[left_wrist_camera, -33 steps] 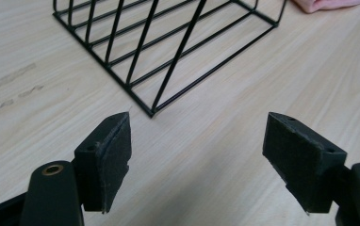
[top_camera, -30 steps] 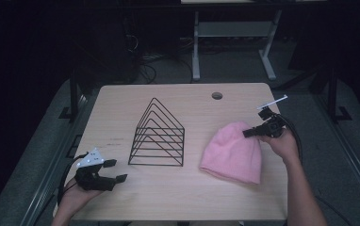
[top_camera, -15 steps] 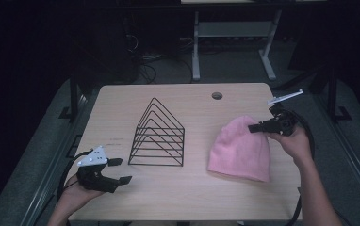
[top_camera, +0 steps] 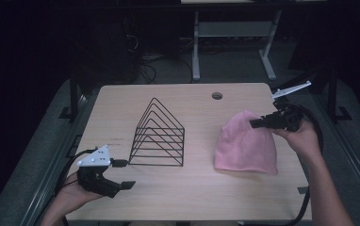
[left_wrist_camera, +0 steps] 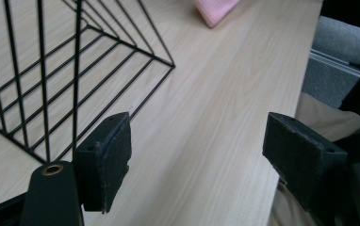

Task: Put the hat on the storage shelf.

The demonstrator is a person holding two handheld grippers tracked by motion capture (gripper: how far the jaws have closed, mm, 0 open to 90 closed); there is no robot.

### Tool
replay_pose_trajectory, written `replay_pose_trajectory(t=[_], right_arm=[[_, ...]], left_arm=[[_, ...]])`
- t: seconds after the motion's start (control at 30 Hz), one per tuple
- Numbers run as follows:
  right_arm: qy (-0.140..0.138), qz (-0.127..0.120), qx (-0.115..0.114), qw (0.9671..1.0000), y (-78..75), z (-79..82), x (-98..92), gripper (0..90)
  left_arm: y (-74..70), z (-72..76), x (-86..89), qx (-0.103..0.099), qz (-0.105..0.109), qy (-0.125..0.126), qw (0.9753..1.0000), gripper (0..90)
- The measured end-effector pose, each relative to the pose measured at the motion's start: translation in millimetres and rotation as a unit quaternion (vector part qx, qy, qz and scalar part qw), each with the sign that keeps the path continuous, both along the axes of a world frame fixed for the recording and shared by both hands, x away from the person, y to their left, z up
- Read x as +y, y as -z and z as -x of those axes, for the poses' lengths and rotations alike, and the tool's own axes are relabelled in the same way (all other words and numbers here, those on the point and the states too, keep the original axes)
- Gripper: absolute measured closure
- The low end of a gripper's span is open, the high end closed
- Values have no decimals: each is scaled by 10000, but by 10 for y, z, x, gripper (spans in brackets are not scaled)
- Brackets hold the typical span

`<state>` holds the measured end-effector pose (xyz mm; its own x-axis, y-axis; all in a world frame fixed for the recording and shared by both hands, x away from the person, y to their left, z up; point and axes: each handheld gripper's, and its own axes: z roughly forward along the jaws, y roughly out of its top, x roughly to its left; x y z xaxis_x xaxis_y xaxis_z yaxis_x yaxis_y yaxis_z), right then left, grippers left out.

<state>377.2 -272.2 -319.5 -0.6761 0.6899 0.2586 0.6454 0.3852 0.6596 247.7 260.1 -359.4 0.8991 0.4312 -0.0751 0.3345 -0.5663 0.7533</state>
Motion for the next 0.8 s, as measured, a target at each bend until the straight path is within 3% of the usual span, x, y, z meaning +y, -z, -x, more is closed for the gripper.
replay_pose_trajectory(t=[0.13, 0.33, 0.8], right_arm=[[-134, 88, -38, 9999, -134, 31, 18, 783], [-255, 89, -145, 9995, -341, 63, 53, 782], [-686, -176, -504, 9962, -766, 66, 306, 782]], left_arm=[[-59, -12, -56, 12, -29, 146, 9999, 244], [-167, -41, -147, 88, 117, 358, 9992, 244], [-325, -190, -324, 58, -165, 575, 9982, 244]])
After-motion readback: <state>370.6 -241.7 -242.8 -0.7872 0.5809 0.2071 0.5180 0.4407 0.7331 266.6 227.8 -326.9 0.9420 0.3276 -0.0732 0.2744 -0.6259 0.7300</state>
